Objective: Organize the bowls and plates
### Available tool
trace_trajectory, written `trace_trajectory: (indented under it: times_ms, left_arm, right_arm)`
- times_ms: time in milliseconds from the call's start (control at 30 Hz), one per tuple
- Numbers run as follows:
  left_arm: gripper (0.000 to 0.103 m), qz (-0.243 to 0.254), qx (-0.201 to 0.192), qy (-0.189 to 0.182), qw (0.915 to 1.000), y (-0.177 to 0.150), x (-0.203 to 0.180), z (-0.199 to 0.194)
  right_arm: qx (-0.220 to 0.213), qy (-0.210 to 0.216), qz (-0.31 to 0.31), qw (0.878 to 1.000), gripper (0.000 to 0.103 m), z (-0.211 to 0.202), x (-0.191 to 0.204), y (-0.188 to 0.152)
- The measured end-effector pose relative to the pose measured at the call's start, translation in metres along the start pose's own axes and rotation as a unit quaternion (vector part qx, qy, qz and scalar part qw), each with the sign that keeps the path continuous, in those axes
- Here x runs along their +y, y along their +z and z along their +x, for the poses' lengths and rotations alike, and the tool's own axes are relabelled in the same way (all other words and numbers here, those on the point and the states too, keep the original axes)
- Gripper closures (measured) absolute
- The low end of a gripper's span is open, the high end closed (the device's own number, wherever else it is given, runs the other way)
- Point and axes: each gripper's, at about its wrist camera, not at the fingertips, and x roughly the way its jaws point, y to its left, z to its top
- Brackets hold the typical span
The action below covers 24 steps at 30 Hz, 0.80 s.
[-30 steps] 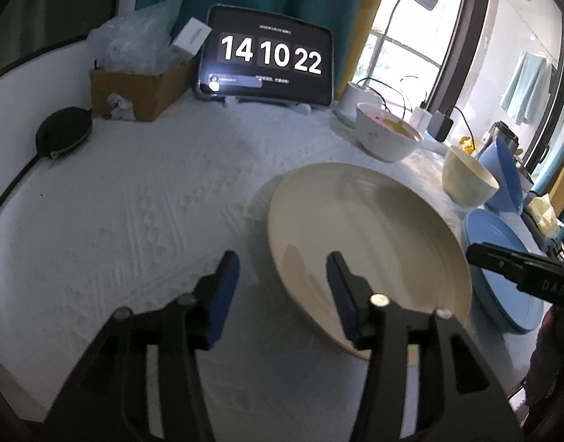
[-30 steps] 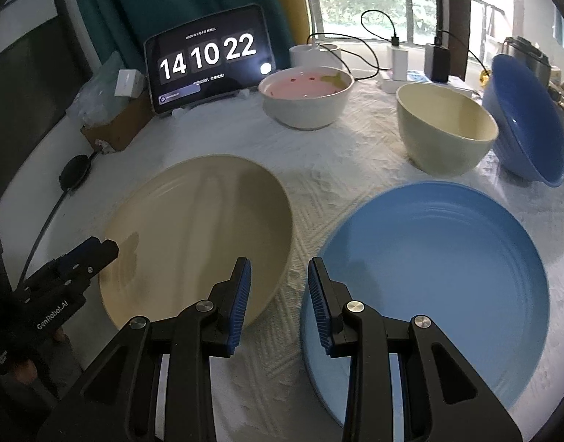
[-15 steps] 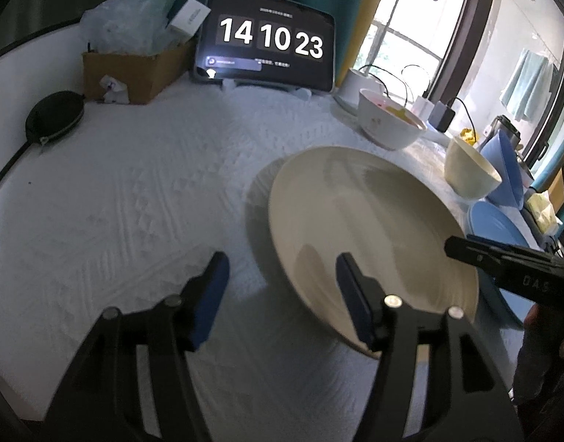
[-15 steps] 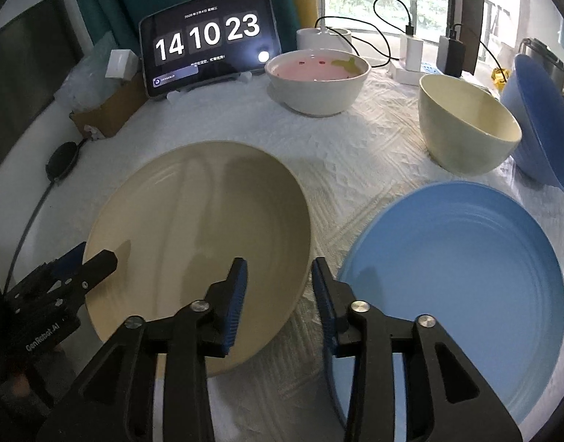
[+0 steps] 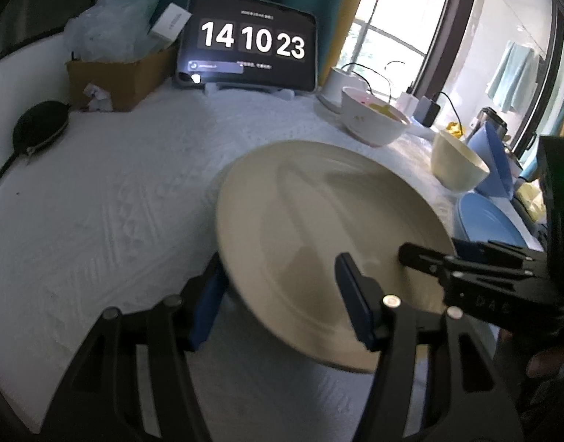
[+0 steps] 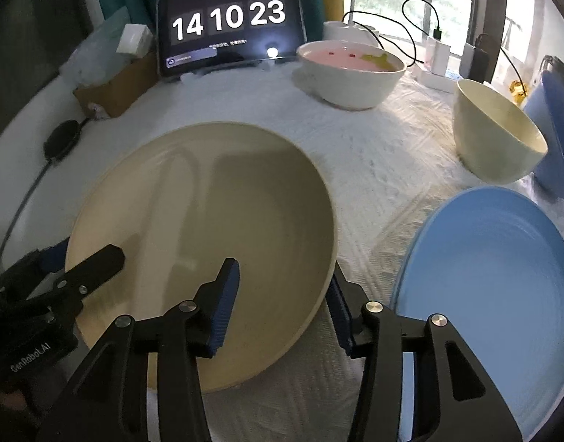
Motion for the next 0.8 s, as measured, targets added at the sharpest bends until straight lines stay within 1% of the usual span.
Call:
trace_trajectory:
  times_ms: [100,167,267,467,800]
  left_arm:
    - [0.053,-0.006,-0.002,0.006,1.0,0.0,0.002,0.0]
    - [0.056,-0.004,-0.005,0.01,0.9999,-0.001,0.002,-0.002]
    - [0.059,0.006,-0.012,0.019,0.9997,-0.002,-0.002,-0.004]
    - [0.06,0.01,-0.028,0.022,0.9993,-0.001,-0.003,-0.013]
    - [0.06,0.024,-0.04,0.017,0.9988,0.002,-0.018,-0.026]
  right_arm:
    - [-0.005,-0.002,0.001,1.0,0.059,-0.002,-0.001,-0.001]
    - [-0.007,-0.003,0.003,1.0,0.065,-0.004,-0.003,-0.001]
    - [-0.014,-0.002,0.004,1.0,0.065,-0.009,-0.005,-0.002]
    - [-0.033,0.001,-0.001,0.999,0.071,-0.021,-0.006,-0.003]
    - [-0.052,0.006,0.005,0.999,0.072,-0.041,-0.015,-0.005]
